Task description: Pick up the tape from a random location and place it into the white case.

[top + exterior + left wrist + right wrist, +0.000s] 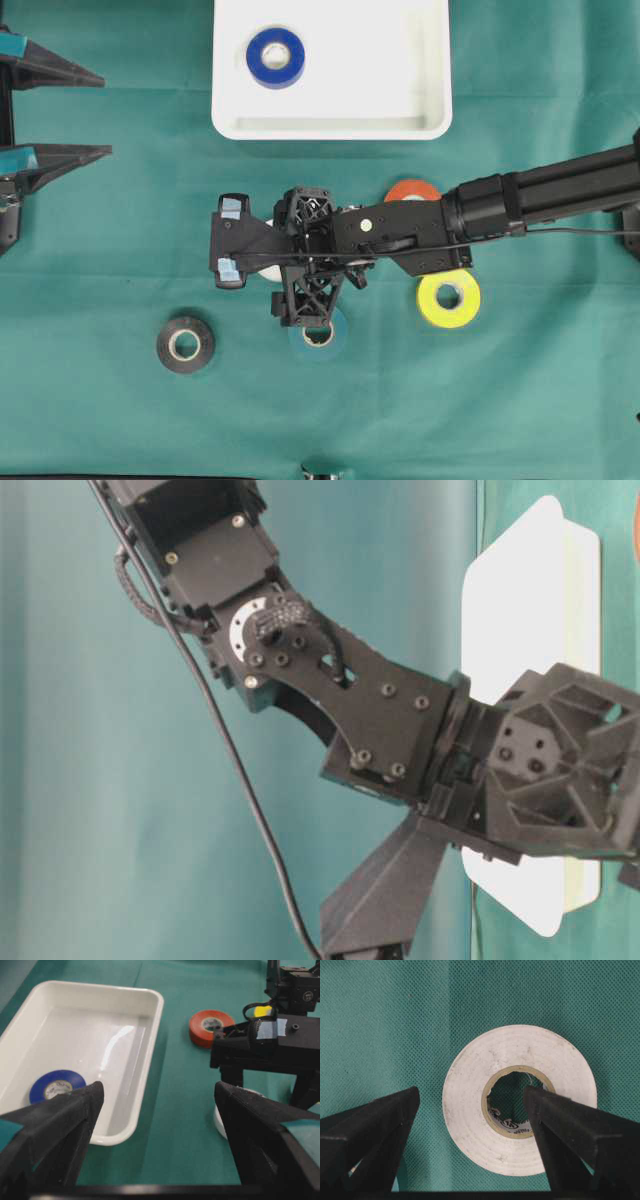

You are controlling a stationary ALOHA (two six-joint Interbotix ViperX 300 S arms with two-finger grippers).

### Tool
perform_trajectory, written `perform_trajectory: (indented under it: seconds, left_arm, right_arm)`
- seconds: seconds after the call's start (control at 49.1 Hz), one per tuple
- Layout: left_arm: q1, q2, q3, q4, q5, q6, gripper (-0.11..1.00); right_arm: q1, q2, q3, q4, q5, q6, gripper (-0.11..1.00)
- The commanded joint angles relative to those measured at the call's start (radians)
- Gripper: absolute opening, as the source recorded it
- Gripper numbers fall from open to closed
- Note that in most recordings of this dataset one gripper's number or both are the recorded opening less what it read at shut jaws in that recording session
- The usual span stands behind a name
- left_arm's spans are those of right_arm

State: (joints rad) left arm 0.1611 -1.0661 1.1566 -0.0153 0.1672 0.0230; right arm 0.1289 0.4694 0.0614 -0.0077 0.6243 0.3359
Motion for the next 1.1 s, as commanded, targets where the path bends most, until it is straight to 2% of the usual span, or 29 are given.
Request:
perform_trajectory:
  seconds: [0.0, 0.265, 0.366, 0.428, 0.55, 0.631, 1.079]
  left_arm:
    - [0.003, 0.011, -0.012, 0.002, -0.005, 0.002, 0.97]
    - [0.003, 0.011, -0.012, 0.002, -0.006, 0.002, 0.97]
    - [0.002, 0.011, -0.012, 0.0, -0.006, 0.002, 0.97]
    - [0.002, 0.011, -0.012, 0.002, -0.005, 0.002, 0.97]
    - [0.003, 0.011, -0.012, 0.0, -0.005, 0.002, 0.97]
    - [0.003, 0.011, -0.012, 0.002, -0.006, 0.002, 0.97]
    - [0.003, 0.011, -0.012, 0.002, -0.006, 0.002, 0.97]
  right_arm:
    - [-0.003, -0.008, -0.009, 0.0, 0.002, 0.003, 0.92]
    - [-0.003, -0.006, -0.009, 0.0, 0.002, 0.005, 0.91]
    - [-0.003, -0.008, -0.009, -0.002, 0.0, 0.005, 0.86]
    - [-0.005, -0.008, -0.009, -0.008, 0.0, 0.005, 0.76]
    - [-0.006, -0.008, -0.008, -0.017, -0.002, 0.003, 0.46]
    - [-0.005, -0.008, -0.009, -0.017, 0.002, 0.003, 0.38]
    - [-0.003, -0.015, -0.009, -0.017, -0.003, -0.002, 0.35]
